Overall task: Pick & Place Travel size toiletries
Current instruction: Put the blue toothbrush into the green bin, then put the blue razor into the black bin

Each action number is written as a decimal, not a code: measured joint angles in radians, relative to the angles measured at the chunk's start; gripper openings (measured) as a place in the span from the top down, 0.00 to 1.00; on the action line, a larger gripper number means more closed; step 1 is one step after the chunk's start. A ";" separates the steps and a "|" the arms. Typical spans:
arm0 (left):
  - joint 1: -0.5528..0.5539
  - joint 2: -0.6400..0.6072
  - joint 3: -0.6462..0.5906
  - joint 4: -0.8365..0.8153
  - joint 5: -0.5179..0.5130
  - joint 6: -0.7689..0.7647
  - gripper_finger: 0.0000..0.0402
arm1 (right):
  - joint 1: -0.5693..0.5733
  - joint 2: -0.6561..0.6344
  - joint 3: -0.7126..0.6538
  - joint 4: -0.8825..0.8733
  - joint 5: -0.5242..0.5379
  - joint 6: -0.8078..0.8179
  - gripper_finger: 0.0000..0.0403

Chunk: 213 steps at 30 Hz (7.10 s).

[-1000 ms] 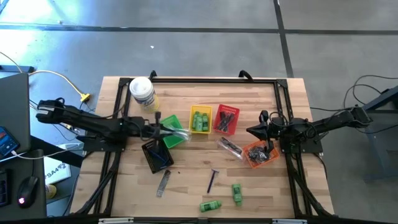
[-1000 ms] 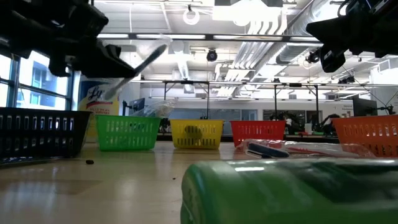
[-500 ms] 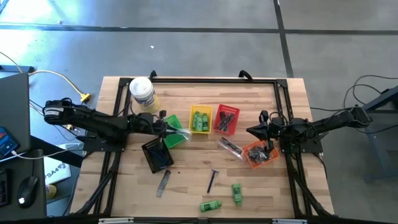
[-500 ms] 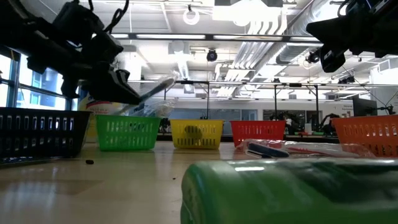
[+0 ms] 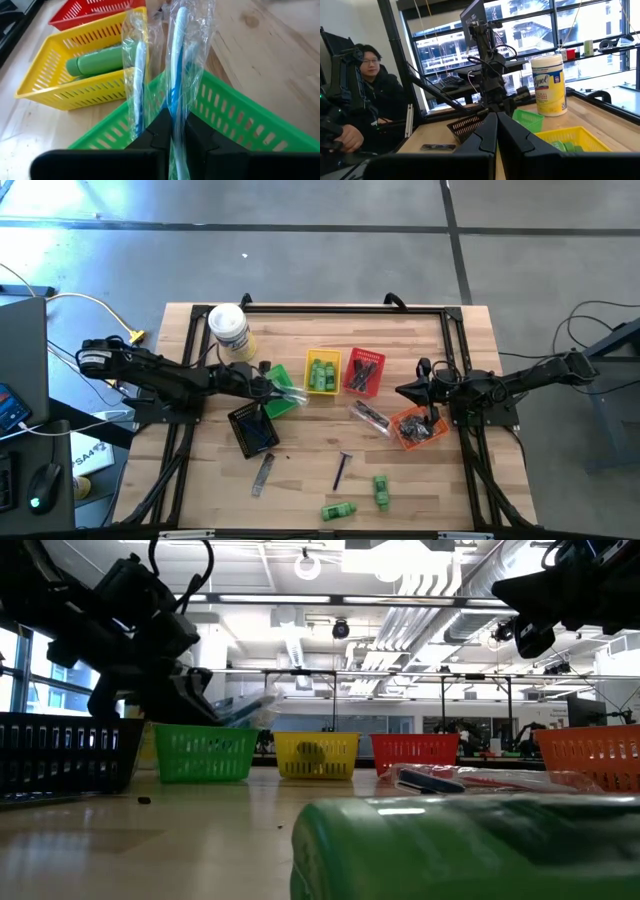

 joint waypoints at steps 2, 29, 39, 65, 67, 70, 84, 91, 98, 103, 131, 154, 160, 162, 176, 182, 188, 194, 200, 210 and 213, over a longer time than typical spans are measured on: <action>0.000 0.001 0.000 0.000 -0.002 -0.010 0.91 | 0.000 0.000 0.000 0.000 0.000 0.000 0.99; -0.002 -0.230 -0.001 0.021 -0.008 -0.088 0.52 | 0.000 0.000 0.000 0.001 0.000 0.000 0.99; -0.003 -0.551 0.065 -0.312 -0.041 -0.309 0.56 | 0.000 0.000 0.000 -0.015 0.000 0.008 0.99; -0.127 -1.170 -0.006 -0.750 -0.246 -0.283 1.00 | 0.000 0.071 0.000 -0.012 0.000 0.042 0.99; -0.127 -1.188 -0.027 -0.749 -0.246 -0.266 1.00 | 0.000 0.071 0.000 -0.012 0.000 0.042 0.99; -0.127 -1.201 -0.054 -0.762 -0.247 -0.247 1.00 | 0.000 0.071 0.000 -0.012 0.000 0.038 0.99; -0.127 -1.209 -0.172 -0.673 -0.187 -0.262 1.00 | 0.000 0.071 0.000 -0.013 0.000 0.035 0.99; -0.127 -1.209 -0.182 -0.666 -0.154 -0.224 1.00 | 0.000 0.071 0.000 -0.013 0.003 0.034 0.99; -0.127 -1.209 -0.183 -0.673 -0.131 -0.216 1.00 | 0.000 0.071 0.000 -0.013 0.002 0.040 0.99; -0.127 -1.207 -0.184 -0.676 -0.120 -0.229 1.00 | 0.000 0.071 0.000 0.003 0.001 0.041 0.99; -0.127 -1.205 -0.186 -0.680 -0.121 -0.262 1.00 | 0.000 0.071 0.000 0.032 0.002 0.042 0.99; -0.127 -1.165 -0.186 -0.680 -0.120 -0.347 1.00 | 0.000 0.071 0.000 0.032 0.003 0.037 0.99; -0.127 -1.164 -0.186 -0.680 -0.120 -0.346 1.00 | 0.000 0.071 0.000 0.032 0.003 0.035 0.99; -0.127 -1.164 -0.186 -0.679 -0.120 -0.345 1.00 | 0.000 0.071 0.000 0.032 0.003 0.035 0.99; -0.127 -1.164 -0.193 -0.591 -0.119 -0.249 1.00 | 0.000 0.071 0.000 0.031 0.000 0.035 0.99; -0.127 -1.164 -0.192 -0.581 -0.111 -0.269 1.00 | 0.000 0.071 0.000 0.031 0.000 0.034 0.99; -0.127 -1.164 -0.190 -0.573 -0.110 -0.256 1.00 | 0.000 0.071 0.000 0.031 0.003 0.034 0.99; -0.127 -1.164 -0.191 -0.504 -0.047 -0.217 1.00 | 0.000 0.071 0.000 0.032 0.003 0.034 0.99; -0.127 -1.164 -0.220 -0.423 -0.005 -0.218 1.00 | 0.000 0.071 0.000 0.032 0.000 0.034 0.99; -0.127 -1.164 -0.220 -0.417 -0.061 -0.225 1.00 | 0.000 0.071 0.000 0.032 -0.007 0.042 0.99; -0.127 -1.164 -0.220 -0.417 -0.061 -0.226 1.00 | 0.000 0.071 0.000 0.032 -0.006 0.042 0.99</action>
